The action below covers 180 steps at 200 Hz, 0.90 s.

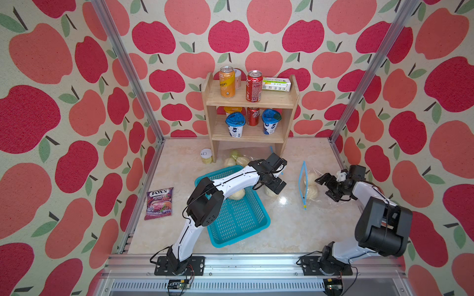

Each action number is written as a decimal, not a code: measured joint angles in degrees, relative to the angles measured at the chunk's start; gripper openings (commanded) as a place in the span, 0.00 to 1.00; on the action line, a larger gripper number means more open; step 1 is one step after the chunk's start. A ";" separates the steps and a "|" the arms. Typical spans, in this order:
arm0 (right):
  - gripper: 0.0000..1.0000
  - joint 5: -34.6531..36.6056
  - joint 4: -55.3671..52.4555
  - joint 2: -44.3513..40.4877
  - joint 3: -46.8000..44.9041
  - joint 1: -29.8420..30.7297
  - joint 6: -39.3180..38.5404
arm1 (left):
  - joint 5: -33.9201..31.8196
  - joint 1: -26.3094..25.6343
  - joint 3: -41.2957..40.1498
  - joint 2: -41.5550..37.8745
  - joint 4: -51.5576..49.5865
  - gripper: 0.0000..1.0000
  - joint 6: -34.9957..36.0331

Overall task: Open the zip-top bag and take out the pear
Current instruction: Place the pear in the basket, then pick up the pear from the zipper food storage bag.

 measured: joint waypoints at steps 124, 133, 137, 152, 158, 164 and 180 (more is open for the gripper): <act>0.92 -0.87 0.26 0.00 -0.66 0.00 0.02 | -2.01 -2.25 5.46 4.92 -7.56 0.98 -6.40; 0.92 -0.90 0.24 0.00 -0.74 0.00 0.02 | -1.99 -2.34 5.46 4.92 -8.26 0.98 -8.00; 0.92 -0.90 0.26 0.00 -0.74 0.00 0.02 | -1.95 -2.38 5.46 4.92 -8.57 0.98 -9.03; 0.92 -1.05 0.28 0.00 -0.74 0.00 0.02 | -1.97 -2.60 5.46 4.92 -9.51 0.98 -11.65; 0.92 -1.09 0.28 0.00 -0.74 0.00 0.02 | -2.03 -2.62 5.46 4.92 -9.84 0.98 -12.41; 0.92 -1.16 0.28 0.00 -0.74 -0.02 0.02 | -2.10 -2.67 5.46 4.92 -10.12 0.98 -13.22; 0.92 -1.33 0.31 0.00 -0.76 -0.02 0.02 | -2.58 -2.89 5.46 4.92 -10.73 0.98 -14.67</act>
